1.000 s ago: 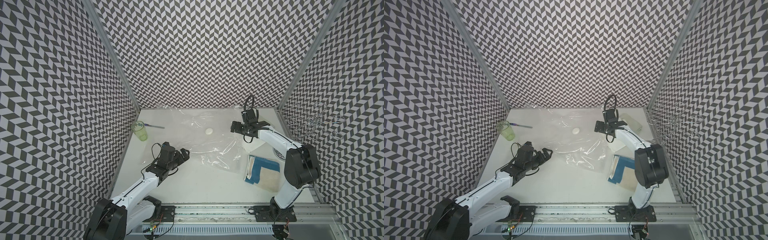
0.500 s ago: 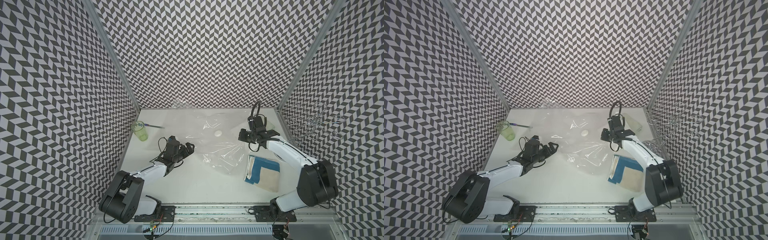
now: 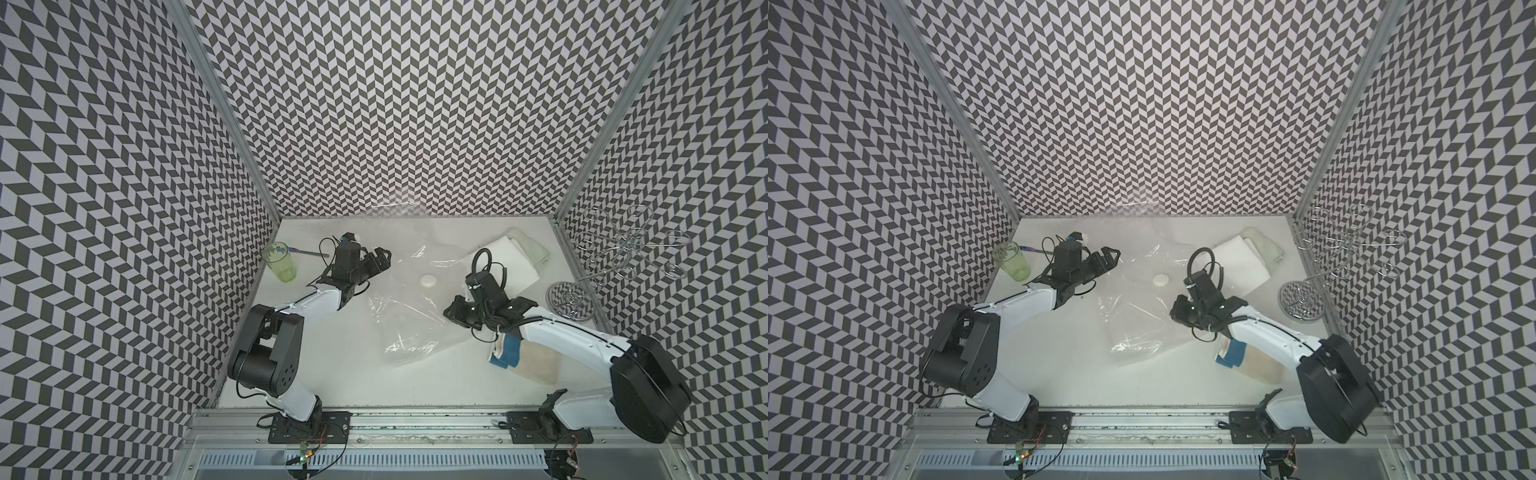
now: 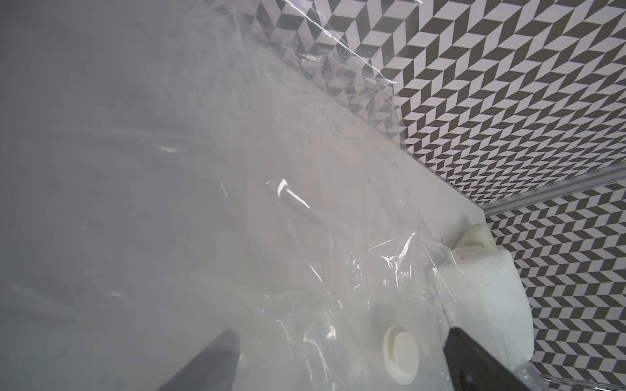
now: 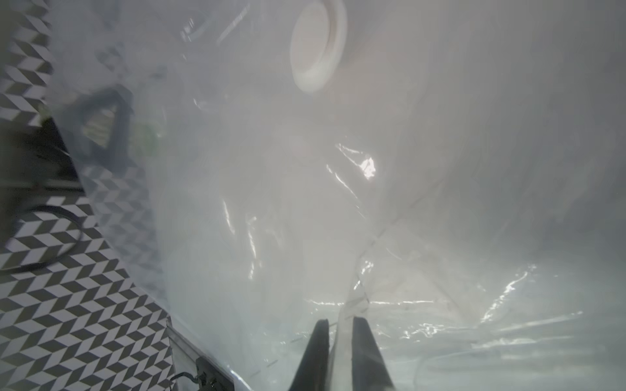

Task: Place the folded towel into the vacuum bag
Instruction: Adjust the vacuum bag at the center of the board.

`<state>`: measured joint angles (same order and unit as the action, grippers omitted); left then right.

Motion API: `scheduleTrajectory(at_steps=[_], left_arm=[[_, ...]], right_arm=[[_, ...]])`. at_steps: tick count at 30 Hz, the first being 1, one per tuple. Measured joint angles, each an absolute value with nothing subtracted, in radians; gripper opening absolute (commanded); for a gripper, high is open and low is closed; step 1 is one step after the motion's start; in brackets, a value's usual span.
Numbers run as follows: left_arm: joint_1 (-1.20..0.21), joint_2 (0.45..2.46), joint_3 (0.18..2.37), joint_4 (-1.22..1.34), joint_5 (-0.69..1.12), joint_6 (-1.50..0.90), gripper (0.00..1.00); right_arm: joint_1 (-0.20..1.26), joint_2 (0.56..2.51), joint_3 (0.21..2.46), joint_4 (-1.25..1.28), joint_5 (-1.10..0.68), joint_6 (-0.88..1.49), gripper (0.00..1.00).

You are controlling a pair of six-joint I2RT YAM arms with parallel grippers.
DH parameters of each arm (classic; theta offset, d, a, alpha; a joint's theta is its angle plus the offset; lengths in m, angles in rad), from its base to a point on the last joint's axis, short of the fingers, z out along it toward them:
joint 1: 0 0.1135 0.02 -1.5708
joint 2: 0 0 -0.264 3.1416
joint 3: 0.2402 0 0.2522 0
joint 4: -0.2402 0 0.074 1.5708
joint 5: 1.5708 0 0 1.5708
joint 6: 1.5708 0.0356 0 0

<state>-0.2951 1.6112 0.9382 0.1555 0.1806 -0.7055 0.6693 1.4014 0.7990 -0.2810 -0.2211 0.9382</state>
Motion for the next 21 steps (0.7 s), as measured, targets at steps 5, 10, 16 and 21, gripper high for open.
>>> scheduleTrajectory(at_steps=[5, 10, 16, 21], left_arm=[[-0.263, 1.524, 0.913, 0.044, 0.197, -0.670, 0.96], [-0.238, 1.438, 0.883, -0.042, 0.215, -0.669, 0.97], [-0.237, 1.397, 0.881, -0.126, 0.239, -0.652, 0.97], [-0.238, 1.344, 0.881, -0.215, 0.240, -0.629, 0.97]], right_arm=[[0.737, 1.390, 0.783, -0.184, -0.168, 1.064, 0.23], [0.741, 1.383, 0.737, -0.122, -0.140, 1.137, 0.38], [0.750, 1.385, 0.759, -0.159, -0.134, 1.070, 0.68], [0.750, 1.334, 0.808, -0.322, -0.101, 0.907, 0.78]])
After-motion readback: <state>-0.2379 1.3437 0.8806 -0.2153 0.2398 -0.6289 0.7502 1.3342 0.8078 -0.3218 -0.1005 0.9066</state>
